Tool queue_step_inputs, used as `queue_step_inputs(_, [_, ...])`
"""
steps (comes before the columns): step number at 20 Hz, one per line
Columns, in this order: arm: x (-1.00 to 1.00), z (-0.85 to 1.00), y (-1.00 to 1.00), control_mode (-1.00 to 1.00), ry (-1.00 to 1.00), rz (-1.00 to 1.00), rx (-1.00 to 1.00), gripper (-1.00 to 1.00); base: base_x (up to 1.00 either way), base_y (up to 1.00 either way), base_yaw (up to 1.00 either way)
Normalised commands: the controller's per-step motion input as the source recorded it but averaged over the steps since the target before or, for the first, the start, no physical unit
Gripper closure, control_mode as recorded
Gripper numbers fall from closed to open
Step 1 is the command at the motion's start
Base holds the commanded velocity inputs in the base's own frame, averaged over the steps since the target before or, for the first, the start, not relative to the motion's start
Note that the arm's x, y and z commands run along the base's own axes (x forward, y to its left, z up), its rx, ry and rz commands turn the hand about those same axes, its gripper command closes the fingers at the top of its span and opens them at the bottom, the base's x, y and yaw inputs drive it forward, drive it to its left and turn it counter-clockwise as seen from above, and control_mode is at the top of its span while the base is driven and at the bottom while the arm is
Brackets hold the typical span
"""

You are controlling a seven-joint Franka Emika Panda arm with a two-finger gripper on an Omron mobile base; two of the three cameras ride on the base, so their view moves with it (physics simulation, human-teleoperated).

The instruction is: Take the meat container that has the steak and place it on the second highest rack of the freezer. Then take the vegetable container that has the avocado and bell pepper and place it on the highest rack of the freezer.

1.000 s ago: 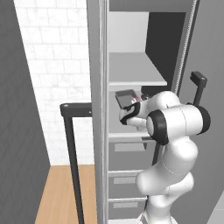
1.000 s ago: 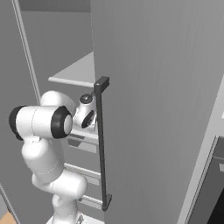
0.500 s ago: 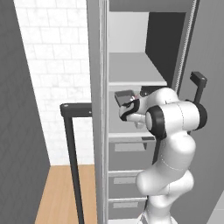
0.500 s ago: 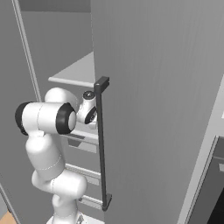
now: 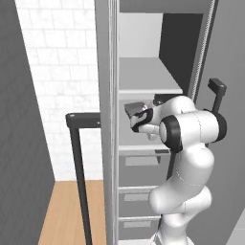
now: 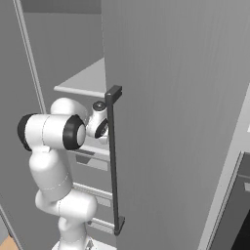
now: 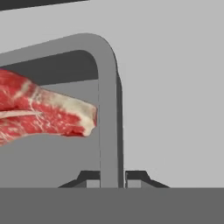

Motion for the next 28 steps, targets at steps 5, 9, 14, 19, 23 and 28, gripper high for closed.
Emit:
queue_step_inputs(5, [0.00, 0.00, 0.00, -1.00, 0.00, 0.00, 0.00, -1.00, 0.00, 0.00, 0.00])
queue_step_inputs(9, [0.00, 0.00, 0.00, -1.00, 0.00, 0.00, 0.00, -1.00, 0.00, 0.00, 0.00])
queue_step_inputs(14, [-0.21, 0.00, 0.00, -1.00, -0.03, 0.00, 0.00, -1.00, 0.00, 0.00, 0.00])
queue_step_inputs(19, [-0.33, 0.08, 0.00, -1.00, -0.08, -0.01, 0.00, -1.00, 0.00, 0.00, 0.00])
queue_step_inputs(23, [-0.43, 0.28, 0.00, -1.00, -0.11, -0.03, 0.00, -1.00, 0.00, 0.00, 0.00])
queue_step_inputs(28, [-0.55, 0.53, 0.00, -1.00, 0.00, -0.10, 0.00, -1.00, 0.00, 0.00, 0.00])
